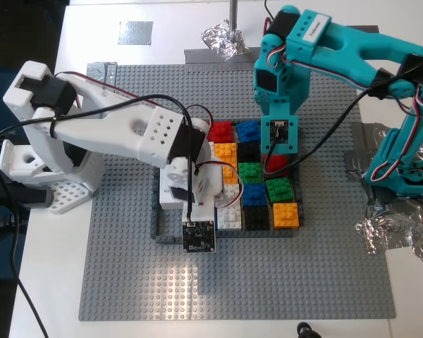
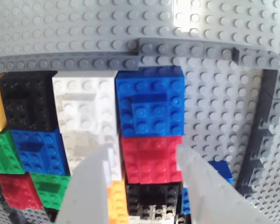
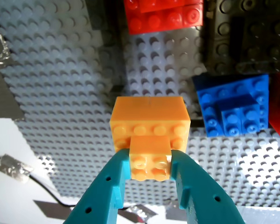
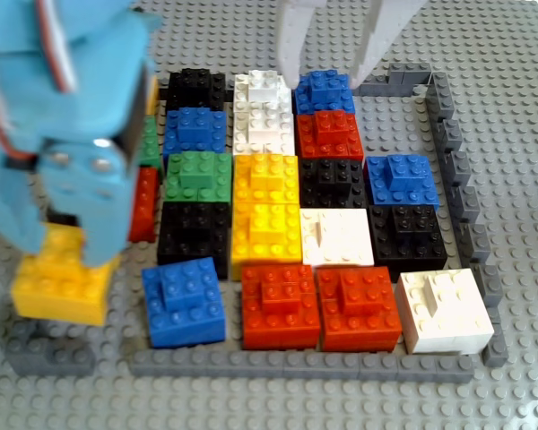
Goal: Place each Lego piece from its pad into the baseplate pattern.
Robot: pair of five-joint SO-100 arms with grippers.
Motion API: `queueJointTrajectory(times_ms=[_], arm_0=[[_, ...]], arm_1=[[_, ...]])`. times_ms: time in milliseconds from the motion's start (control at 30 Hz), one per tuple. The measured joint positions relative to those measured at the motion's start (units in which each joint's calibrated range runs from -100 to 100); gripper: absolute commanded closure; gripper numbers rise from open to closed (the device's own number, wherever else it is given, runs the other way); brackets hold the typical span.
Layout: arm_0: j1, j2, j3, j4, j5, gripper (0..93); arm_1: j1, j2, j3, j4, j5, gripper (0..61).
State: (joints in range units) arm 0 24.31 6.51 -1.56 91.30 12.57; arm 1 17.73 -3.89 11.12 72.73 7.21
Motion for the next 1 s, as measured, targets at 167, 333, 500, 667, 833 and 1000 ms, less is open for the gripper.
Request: queueJointTrajectory(times_ms=[167, 333, 500, 667, 833, 1000], arm_0=[[-0.7, 0.9, -0.1, 0.0, 0.0, 90.8], [-1.6, 2.1, -0.5, 0.0, 0.0, 90.8], [-1.5, 5.4, -3.5, 0.0, -0.5, 90.8], [-1.5, 7.9, -6.6, 0.0, -0.6, 90.8], [-1.5, 8.0, -6.7, 0.0, -0.6, 90.7], [-1.5, 8.0, -6.7, 0.0, -0.6, 90.7]], arm_1=[[-3.5, -2.0, -5.2, 6.6, -0.8, 44.5], [-8.1, -4.9, -7.3, 12.5, -2.3, 58.2], [-16.1, -11.6, -7.3, 18.2, -4.6, 61.1], [-22.5, -16.6, -4.4, 16.6, -5.7, 61.2], [-31.4, -19.9, -0.4, 14.2, -6.8, 61.2], [-41.7, -19.9, 0.9, 11.8, -7.8, 61.2]])
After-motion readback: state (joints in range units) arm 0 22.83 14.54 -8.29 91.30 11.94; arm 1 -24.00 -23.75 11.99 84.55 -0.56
